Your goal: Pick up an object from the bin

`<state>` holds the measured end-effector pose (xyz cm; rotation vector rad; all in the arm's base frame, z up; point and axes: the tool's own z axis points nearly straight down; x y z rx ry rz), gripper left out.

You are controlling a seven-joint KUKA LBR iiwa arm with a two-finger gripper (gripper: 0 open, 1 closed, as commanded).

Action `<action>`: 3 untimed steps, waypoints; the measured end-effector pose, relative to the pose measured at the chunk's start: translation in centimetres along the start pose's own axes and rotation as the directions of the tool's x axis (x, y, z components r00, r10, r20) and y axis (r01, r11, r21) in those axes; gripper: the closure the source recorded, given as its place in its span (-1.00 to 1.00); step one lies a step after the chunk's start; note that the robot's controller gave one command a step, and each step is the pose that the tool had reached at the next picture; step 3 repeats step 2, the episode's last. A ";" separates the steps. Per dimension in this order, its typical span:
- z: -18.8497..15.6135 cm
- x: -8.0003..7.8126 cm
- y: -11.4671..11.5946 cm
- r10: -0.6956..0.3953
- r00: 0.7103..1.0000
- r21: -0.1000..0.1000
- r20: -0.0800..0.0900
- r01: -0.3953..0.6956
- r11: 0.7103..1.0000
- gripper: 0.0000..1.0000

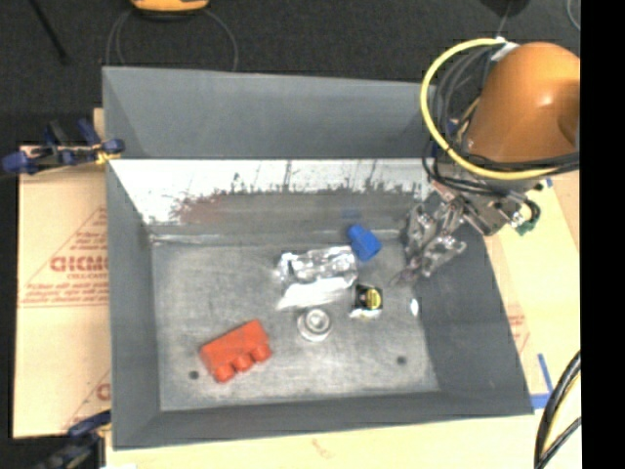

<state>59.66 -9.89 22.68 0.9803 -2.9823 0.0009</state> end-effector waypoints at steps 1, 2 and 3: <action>6.8 7.7 -0.1 0.136 0.991 -0.003 -0.001 -0.136 0.991 1.00; -2.9 7.4 1.0 0.162 0.987 0.008 0.011 -0.162 0.987 1.00; -2.9 7.4 1.0 0.162 0.987 0.008 0.011 -0.162 0.987 1.00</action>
Offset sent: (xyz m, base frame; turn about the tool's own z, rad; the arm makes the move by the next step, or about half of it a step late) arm -0.0604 -0.0445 -0.0660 0.1342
